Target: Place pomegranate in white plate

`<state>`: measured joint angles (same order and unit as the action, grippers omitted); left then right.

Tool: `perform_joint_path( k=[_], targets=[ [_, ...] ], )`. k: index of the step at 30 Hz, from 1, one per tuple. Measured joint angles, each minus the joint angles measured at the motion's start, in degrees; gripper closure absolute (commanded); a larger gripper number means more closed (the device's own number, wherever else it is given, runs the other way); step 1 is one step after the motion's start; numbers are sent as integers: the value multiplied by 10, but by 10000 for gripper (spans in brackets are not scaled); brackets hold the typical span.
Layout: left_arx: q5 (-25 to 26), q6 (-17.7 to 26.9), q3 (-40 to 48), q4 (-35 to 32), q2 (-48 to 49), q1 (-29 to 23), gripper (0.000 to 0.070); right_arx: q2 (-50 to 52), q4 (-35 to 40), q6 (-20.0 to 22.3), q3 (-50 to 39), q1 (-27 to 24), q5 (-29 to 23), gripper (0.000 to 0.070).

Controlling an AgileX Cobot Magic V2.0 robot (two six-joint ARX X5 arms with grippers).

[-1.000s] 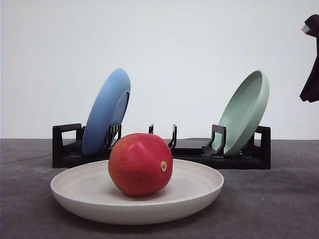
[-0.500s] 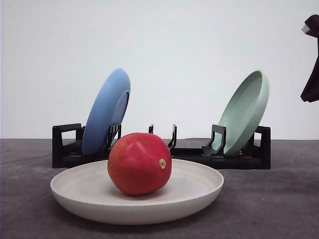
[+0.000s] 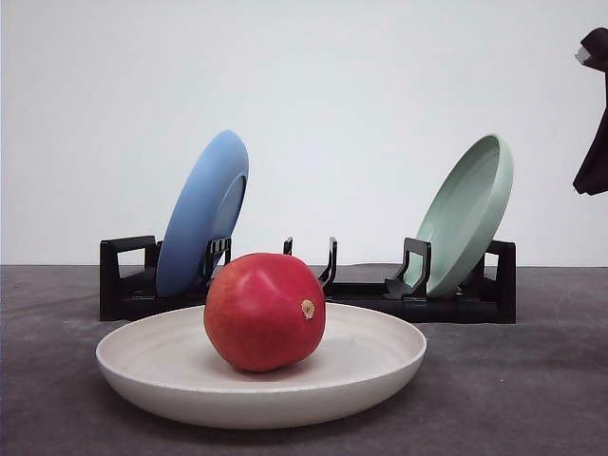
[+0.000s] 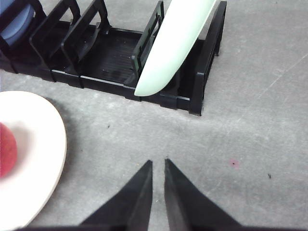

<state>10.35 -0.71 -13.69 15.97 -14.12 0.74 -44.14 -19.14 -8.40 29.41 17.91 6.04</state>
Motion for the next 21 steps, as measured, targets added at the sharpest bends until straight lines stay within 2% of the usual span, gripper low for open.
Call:
perform_joint_path(
  k=[6,13,21],
  targets=[
    [0,-2,61,-4,74,-24,700,0,0,0,0,0,0,661],
    [-4,-3,95,-14,139,-25,700,0,0,0,0,0,0,661],
    [-35,-22,123,-56,139,-2,700,0,1,0,0,0,0,661]
  ],
)
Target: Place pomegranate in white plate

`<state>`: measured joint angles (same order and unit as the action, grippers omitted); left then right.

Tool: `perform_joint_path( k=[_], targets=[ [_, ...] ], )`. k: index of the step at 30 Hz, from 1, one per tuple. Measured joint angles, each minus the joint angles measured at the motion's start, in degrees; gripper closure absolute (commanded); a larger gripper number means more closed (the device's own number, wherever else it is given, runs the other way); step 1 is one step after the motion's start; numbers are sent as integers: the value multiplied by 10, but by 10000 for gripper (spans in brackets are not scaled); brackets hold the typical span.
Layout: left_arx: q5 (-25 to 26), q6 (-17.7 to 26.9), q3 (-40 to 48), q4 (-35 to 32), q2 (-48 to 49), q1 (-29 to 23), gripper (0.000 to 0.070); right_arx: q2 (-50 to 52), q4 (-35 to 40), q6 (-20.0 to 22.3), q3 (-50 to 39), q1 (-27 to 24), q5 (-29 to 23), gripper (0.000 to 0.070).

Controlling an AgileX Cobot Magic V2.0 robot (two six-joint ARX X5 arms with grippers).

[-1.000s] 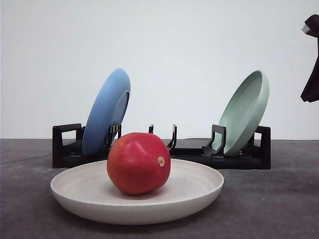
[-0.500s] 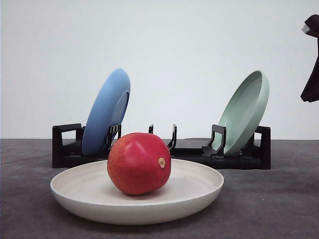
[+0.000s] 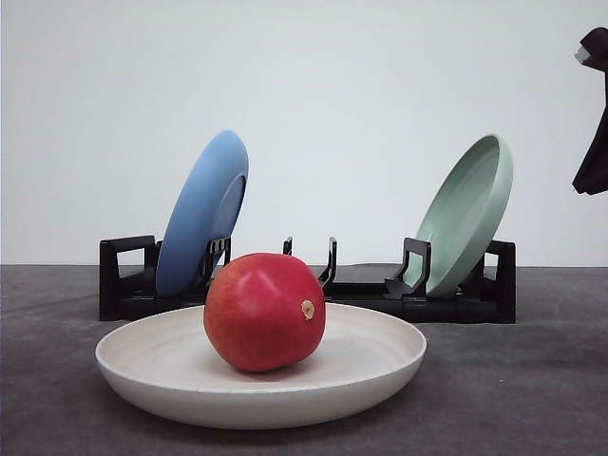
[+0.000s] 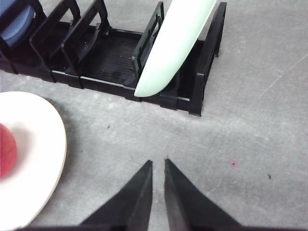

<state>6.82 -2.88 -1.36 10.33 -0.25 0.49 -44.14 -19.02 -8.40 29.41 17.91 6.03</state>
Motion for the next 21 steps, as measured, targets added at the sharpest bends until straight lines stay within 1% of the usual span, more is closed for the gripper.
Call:
perform_joint_path(
  k=[21],
  targets=[
    [-4,-4,0,0,0,3,700,0,4,0,0,0,0,661]
  ],
)
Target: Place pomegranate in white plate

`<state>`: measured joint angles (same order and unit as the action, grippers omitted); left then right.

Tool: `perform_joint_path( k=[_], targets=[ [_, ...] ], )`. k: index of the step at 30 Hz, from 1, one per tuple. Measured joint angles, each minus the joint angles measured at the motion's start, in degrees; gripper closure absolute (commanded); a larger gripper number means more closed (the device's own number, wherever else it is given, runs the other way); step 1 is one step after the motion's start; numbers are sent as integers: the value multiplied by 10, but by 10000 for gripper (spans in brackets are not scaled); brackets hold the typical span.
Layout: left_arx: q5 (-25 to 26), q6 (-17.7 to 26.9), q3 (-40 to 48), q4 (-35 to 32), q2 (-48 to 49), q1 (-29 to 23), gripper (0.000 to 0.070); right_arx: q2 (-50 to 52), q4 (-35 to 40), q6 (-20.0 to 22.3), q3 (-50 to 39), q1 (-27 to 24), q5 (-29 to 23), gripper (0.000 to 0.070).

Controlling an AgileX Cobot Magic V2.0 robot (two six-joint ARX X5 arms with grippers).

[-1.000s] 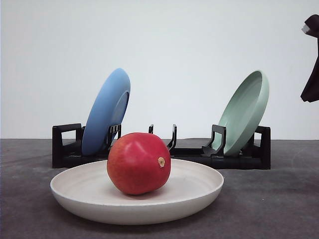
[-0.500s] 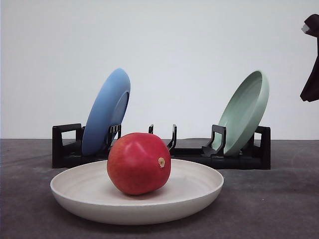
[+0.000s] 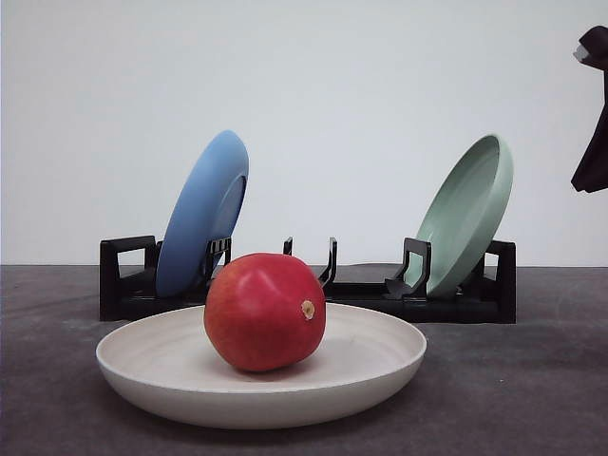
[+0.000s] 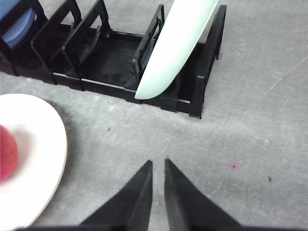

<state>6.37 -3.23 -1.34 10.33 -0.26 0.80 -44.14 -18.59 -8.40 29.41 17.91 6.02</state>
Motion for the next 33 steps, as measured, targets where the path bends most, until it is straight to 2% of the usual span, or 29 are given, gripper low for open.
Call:
perform_joint_path(
  k=[7,12,17,26,33],
  targets=[
    [0,0,0,0,0,0,700,0,0,0,0,0,0,661],
    [0,0,0,0,0,0,700,24,-3,51,-3,-5,-15,661],
    [0,0,0,0,0,0,700,104,16,81,-54,-37,-17,661],
    [0,0,0,0,0,0,700,277,53,83,-189,-121,-25,661],
    [0,0,0,0,0,0,700,370,58,84,-242,-145,-33,661]
  ],
)
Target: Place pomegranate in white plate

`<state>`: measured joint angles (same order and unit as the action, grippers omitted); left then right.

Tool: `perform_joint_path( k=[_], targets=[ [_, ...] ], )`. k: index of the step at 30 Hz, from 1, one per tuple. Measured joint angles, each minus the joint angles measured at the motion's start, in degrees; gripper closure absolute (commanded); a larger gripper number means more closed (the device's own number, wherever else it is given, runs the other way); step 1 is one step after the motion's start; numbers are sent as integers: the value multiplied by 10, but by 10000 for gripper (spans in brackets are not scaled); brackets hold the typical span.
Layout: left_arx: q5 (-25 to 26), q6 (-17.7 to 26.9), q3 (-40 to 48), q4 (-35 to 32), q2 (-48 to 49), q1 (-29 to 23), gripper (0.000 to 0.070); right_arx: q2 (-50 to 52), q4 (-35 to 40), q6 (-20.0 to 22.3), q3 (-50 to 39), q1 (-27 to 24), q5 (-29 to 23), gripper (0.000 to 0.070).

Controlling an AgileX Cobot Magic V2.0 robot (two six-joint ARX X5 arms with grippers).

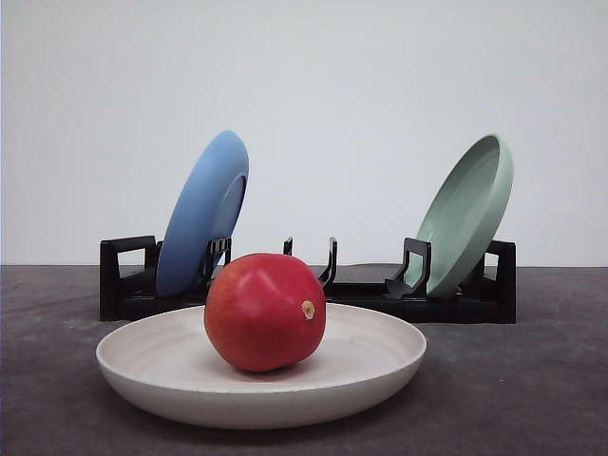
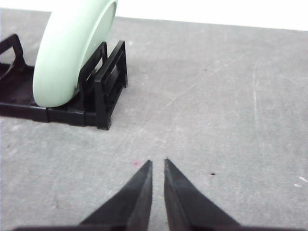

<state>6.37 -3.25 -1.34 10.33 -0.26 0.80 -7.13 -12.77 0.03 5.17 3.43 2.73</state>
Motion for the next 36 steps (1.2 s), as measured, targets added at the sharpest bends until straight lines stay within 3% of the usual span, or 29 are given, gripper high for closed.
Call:
perform_joint_path(
  k=[10,36],
  targets=[
    [0,0,0,0,0,0,700,68,23,-3,-40,-5,-14,661],
    [0,0,0,0,0,0,700,69,30,-5,-42,-11,-13,661]
  ],
)
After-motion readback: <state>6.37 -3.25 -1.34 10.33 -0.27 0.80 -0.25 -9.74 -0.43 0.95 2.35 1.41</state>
